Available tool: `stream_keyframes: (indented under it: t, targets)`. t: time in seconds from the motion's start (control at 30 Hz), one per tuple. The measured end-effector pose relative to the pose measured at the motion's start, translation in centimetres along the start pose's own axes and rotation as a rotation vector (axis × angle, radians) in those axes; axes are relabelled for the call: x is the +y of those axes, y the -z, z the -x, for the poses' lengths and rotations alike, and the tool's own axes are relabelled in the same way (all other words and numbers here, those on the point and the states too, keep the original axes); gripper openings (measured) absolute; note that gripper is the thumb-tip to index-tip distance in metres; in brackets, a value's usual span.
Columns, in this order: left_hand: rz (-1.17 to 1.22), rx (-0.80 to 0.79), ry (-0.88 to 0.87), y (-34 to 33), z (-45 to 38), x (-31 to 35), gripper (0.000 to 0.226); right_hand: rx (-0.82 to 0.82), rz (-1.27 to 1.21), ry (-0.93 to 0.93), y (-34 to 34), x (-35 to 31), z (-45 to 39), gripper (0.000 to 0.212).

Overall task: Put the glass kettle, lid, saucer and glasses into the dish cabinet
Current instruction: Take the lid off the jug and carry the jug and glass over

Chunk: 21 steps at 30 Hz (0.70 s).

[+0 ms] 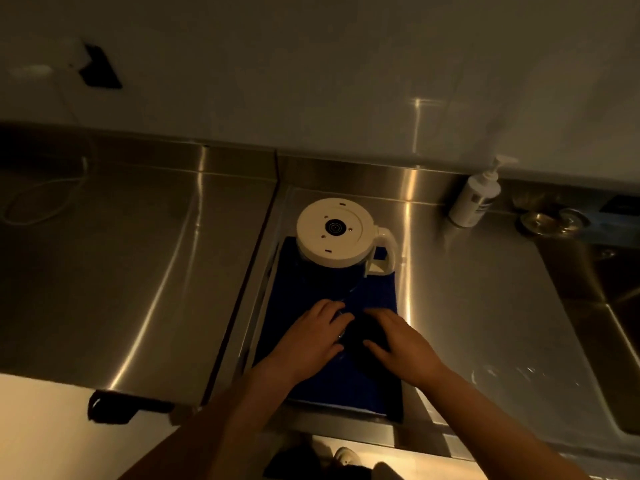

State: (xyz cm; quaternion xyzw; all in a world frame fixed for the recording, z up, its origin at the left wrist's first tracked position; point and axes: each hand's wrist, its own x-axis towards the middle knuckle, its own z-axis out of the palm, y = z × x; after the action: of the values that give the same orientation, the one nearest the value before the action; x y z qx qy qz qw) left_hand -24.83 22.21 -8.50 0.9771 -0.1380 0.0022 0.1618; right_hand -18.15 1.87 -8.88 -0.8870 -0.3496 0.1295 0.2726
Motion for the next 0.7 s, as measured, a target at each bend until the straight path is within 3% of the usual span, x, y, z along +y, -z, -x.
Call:
stream_keyframes:
  t: [0.1, 0.27, 0.7]
  targets:
    - [0.029, 0.022, 0.023, 0.3, 0.8, -0.3, 0.057, -0.09, -0.022, 0.058, -1.8, -1.2, -0.5, 0.063]
    - [0.084, 0.055, 0.085, 1.0, 2.8, -1.2, 0.057, -0.077, -0.095, 0.093, -3.6, -3.2, -1.4, 0.069]
    - [0.134, 0.012, 0.243, 0.9, 7.4, -5.9, 0.063, -0.067, 0.125, 0.292, -6.3, -5.6, -4.1, 0.083]
